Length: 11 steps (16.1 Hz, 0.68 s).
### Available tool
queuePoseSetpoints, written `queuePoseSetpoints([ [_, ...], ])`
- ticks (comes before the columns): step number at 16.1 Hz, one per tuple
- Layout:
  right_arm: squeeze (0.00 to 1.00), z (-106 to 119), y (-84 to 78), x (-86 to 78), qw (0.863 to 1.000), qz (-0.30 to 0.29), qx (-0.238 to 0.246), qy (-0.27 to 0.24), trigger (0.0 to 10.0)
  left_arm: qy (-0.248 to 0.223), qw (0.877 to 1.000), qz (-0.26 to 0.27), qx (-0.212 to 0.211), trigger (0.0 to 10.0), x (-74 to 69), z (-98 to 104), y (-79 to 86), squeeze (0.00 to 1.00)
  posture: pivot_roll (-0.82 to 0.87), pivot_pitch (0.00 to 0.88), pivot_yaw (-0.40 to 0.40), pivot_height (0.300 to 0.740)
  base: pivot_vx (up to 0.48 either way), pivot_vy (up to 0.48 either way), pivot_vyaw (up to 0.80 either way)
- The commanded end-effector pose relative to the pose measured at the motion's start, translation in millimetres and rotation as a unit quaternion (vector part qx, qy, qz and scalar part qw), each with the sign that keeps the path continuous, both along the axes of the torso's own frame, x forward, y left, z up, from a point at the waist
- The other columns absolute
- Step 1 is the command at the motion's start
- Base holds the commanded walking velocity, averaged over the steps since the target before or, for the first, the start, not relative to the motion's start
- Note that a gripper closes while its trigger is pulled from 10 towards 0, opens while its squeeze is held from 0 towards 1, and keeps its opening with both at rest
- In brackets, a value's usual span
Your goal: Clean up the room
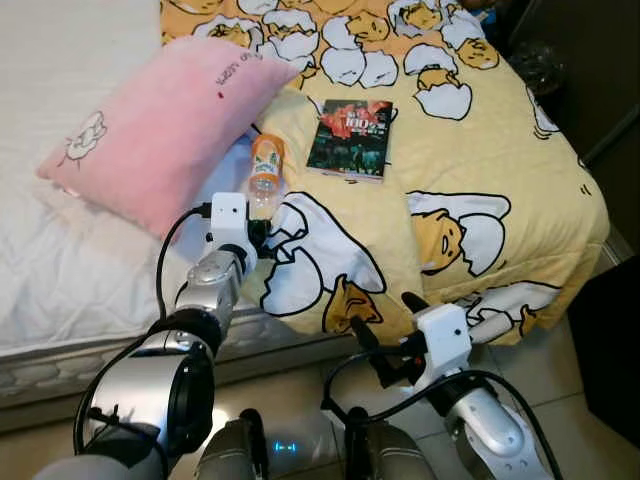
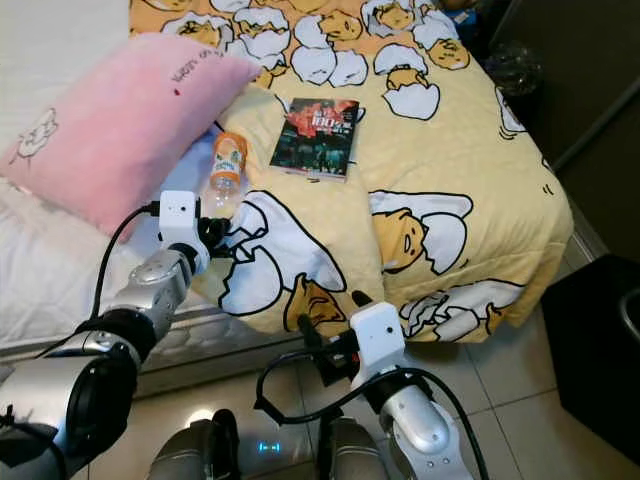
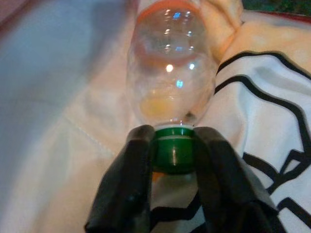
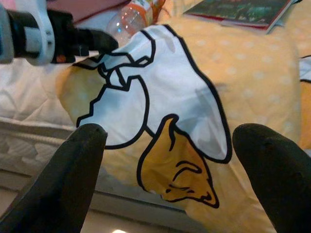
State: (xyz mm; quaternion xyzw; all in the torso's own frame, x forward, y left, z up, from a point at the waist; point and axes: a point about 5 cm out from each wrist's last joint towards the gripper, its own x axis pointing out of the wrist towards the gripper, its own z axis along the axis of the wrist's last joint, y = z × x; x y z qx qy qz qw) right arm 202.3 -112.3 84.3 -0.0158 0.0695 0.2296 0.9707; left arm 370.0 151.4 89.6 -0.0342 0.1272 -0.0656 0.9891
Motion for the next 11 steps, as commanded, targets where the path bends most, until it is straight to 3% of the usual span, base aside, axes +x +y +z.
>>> queuePoseSetpoints([
  [1,0.00,-2.5,-2.3,1.2,1.000,-0.010,-0.002,-0.003,10.0,-0.021,1.000,-0.017,-0.001,0.0,-1.9,0.7,-2.9,0.00,-0.23,0.165,-0.032,0.740,0.000,0.000,0.00],
  [4,0.00,0.6,-4.1,13.8,0.999,-0.032,-0.003,-0.022,10.0,-0.099,0.995,-0.030,0.000,0.0,-0.1,19.2,-1.3,0.00,-0.21,0.138,-0.023,0.740,0.000,0.000,0.00],
  [5,0.00,2.6,-4.4,21.5,0.999,-0.042,-0.003,-0.033,10.0,-0.138,0.989,-0.047,0.031,0.0,-2.3,27.6,-0.8,0.00,-0.19,0.112,-0.014,0.740,0.000,0.000,0.00],
  [7,0.00,4.9,-3.5,34.5,0.997,-0.057,0.003,-0.048,10.0,-0.174,0.980,-0.076,0.053,0.0,-8.9,36.2,-0.4,0.00,-0.16,0.076,-0.005,0.740,0.000,0.000,0.00],
  [8,0.00,5.0,-1.8,38.3,0.997,-0.058,0.005,-0.051,10.0,-0.174,0.980,-0.079,0.052,0.0,-10.7,36.4,1.5,0.00,-0.14,0.060,0.001,0.740,0.000,0.000,0.00],
  [9,0.00,4.9,2.0,45.3,0.997,-0.060,0.010,-0.055,10.0,-0.156,0.981,-0.079,0.088,0.0,-12.3,29.3,7.8,0.00,-0.12,0.047,0.001,0.740,0.000,0.000,0.00],
  [10,0.00,5.3,5.3,49.1,0.996,-0.061,0.015,-0.058,10.0,-0.134,0.982,-0.061,0.116,1.2,-10.6,23.5,14.6,0.00,-0.12,0.043,0.007,0.740,0.000,0.000,0.00],
  [11,0.00,9.0,7.2,50.7,0.995,-0.062,0.019,-0.070,10.0,-0.137,0.982,-0.051,0.123,10.0,-10.5,25.4,19.2,1.00,-0.12,0.033,0.015,0.740,0.000,0.000,0.00],
])
